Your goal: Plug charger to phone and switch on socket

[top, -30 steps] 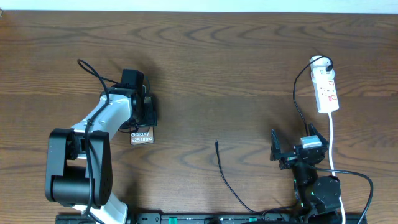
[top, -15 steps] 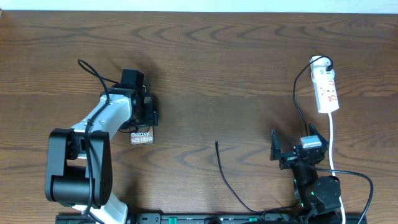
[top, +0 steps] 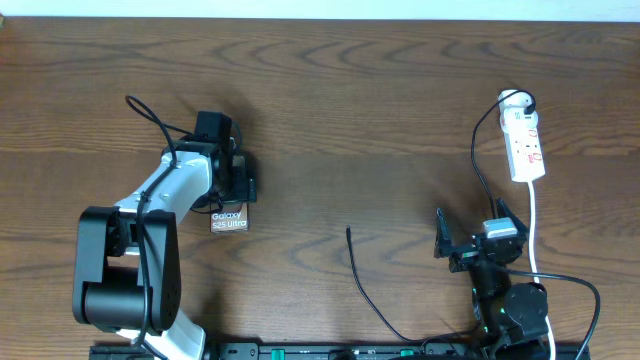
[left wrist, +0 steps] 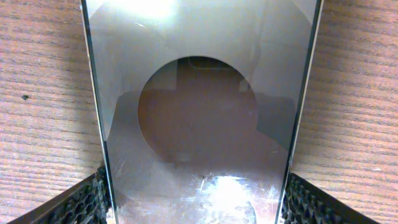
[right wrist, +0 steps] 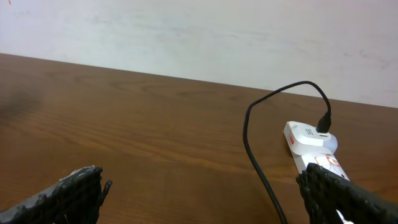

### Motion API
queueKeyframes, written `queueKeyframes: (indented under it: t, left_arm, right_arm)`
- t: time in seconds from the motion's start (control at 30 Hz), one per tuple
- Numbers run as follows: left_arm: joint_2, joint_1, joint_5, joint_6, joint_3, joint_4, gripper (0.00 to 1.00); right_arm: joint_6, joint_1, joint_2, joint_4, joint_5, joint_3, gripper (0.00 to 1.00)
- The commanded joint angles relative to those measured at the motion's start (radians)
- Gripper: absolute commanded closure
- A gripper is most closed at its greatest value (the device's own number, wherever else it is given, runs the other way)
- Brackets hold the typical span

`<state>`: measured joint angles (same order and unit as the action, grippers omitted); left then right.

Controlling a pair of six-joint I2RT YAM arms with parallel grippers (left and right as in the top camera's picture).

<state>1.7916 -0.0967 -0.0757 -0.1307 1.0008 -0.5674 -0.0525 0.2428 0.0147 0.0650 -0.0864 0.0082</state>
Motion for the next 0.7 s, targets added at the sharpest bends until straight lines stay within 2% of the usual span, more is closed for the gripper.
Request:
queueKeyframes:
  t: [0.0, 0.5, 0.67]
  left_arm:
    - [0.079, -0.006, -0.118, -0.009, -0.059, 0.001, 0.19]
    - [0.079, -0.006, -0.118, -0.010, -0.059, 0.002, 0.21]
    - [0.079, -0.006, -0.118, -0.009, -0.060, 0.001, 0.28]
  right_arm:
    - [-0.008, 0.007, -0.009, 0.002, -0.005, -0.003, 0.01]
    - [-0.008, 0.007, -0.009, 0.002, -0.005, -0.003, 0.01]
    - [-0.008, 0.007, -0.009, 0.002, -0.005, -0.003, 0.01]
